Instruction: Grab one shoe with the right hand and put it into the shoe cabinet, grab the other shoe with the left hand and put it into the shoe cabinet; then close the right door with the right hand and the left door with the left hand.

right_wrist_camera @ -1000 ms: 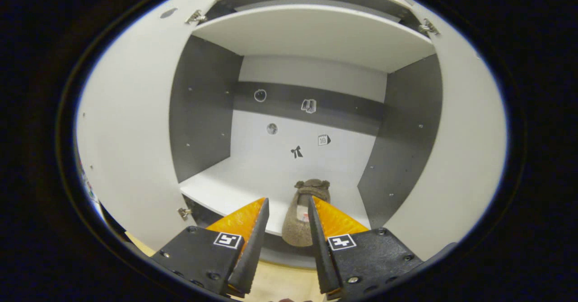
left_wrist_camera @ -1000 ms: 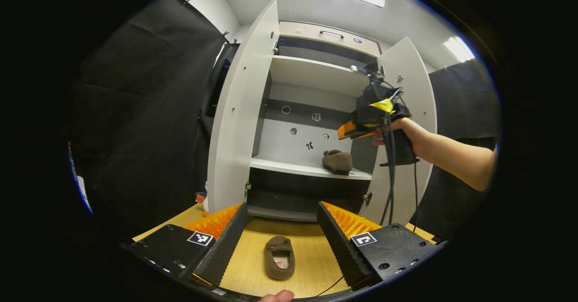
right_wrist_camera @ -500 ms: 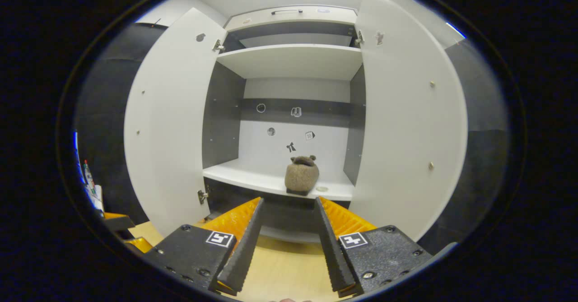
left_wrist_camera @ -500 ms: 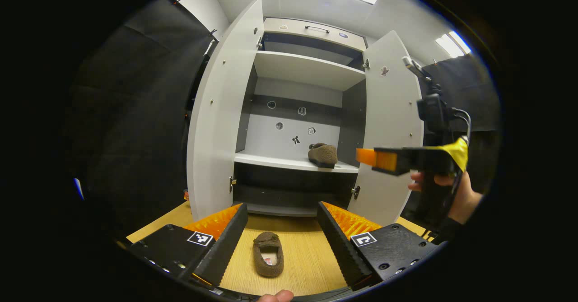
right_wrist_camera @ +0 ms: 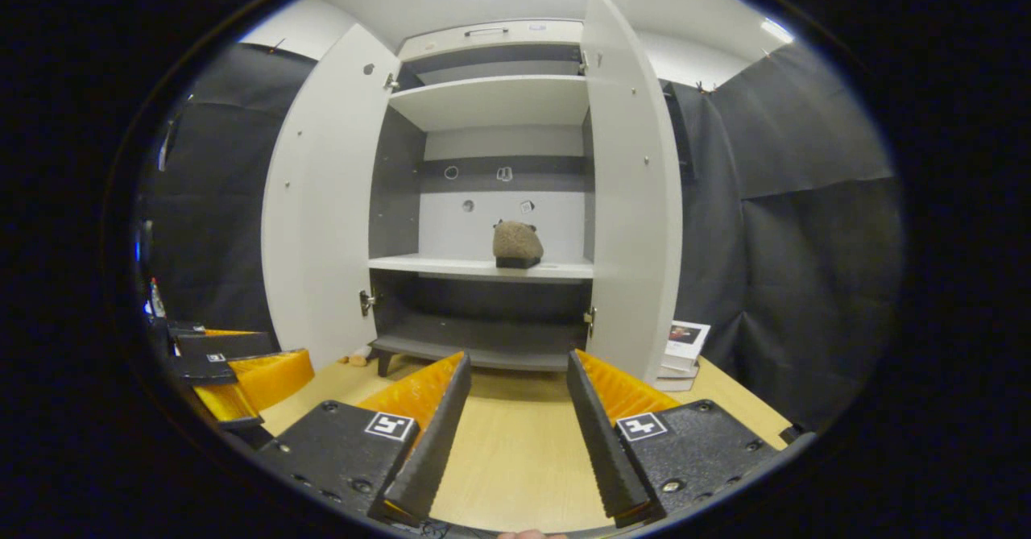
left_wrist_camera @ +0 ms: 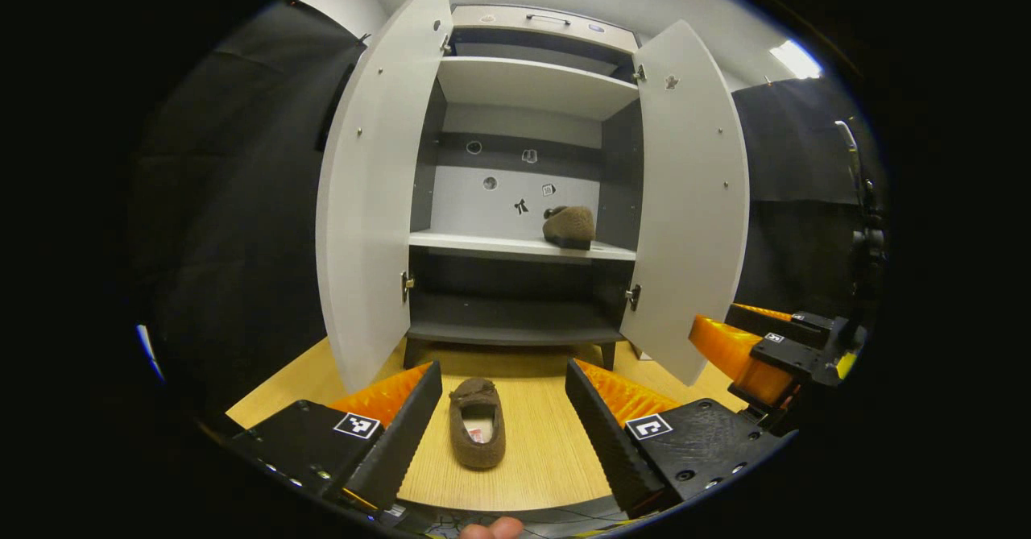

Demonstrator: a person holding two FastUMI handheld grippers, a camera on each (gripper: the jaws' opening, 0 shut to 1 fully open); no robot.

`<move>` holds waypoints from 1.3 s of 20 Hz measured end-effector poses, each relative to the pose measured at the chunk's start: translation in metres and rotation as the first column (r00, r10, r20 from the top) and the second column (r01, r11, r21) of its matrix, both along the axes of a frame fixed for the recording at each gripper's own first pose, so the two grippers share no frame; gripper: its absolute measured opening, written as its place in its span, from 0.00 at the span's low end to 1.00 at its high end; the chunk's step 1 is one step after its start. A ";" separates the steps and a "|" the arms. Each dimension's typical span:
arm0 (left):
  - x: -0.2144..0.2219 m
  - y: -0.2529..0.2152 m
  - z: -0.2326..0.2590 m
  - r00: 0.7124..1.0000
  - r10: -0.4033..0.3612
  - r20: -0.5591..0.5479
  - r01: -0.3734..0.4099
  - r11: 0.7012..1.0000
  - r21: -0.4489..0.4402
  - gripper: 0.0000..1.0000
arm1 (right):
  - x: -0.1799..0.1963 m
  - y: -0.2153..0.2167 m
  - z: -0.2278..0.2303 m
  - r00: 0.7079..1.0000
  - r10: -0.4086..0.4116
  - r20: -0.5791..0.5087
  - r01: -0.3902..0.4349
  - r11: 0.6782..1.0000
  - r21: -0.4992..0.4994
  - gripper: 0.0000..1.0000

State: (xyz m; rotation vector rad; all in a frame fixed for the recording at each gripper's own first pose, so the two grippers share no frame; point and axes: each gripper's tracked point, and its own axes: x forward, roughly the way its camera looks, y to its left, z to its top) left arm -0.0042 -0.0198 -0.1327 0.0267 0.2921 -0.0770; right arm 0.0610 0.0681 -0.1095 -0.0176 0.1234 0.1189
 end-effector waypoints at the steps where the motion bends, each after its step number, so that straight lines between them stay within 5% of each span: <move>1: 0.001 -0.001 -0.007 1.000 0.000 -0.022 0.000 1.000 0.001 0.95 | -0.013 -0.008 0.000 1.000 -0.005 -0.007 0.005 1.000 0.000 0.81; 3: 0.009 0.004 -0.022 0.998 0.011 -0.067 -0.010 1.000 0.014 0.95 | -0.019 -0.016 0.003 1.000 -0.014 -0.002 0.014 1.000 0.001 0.89; 7: 0.043 0.012 -0.065 0.979 0.008 -0.205 -0.011 1.000 -0.014 0.95 | -0.028 -0.018 0.015 1.000 -0.001 0.017 0.001 1.000 0.010 0.89; 12: 0.073 0.040 -0.125 0.917 0.057 -0.396 -0.114 0.986 -0.121 0.96 | -0.035 -0.026 0.015 1.000 0.003 0.015 -0.003 1.000 0.002 0.88; 19: 0.102 0.077 -0.219 0.826 0.119 -0.551 -0.179 0.982 -0.057 0.95 | -0.039 -0.031 -0.003 0.998 0.004 -0.058 -0.002 0.999 0.036 0.89; 24: 0.117 0.079 -0.257 0.808 0.099 -0.581 -0.185 0.979 -0.091 0.91 | -0.035 -0.038 -0.008 0.997 -0.002 -0.078 0.004 1.000 0.017 0.89; 26: 0.124 0.077 -0.257 0.828 0.082 -0.555 -0.180 0.976 -0.125 0.79 | -0.035 -0.043 -0.013 0.995 -0.012 -0.095 0.013 1.000 0.011 0.89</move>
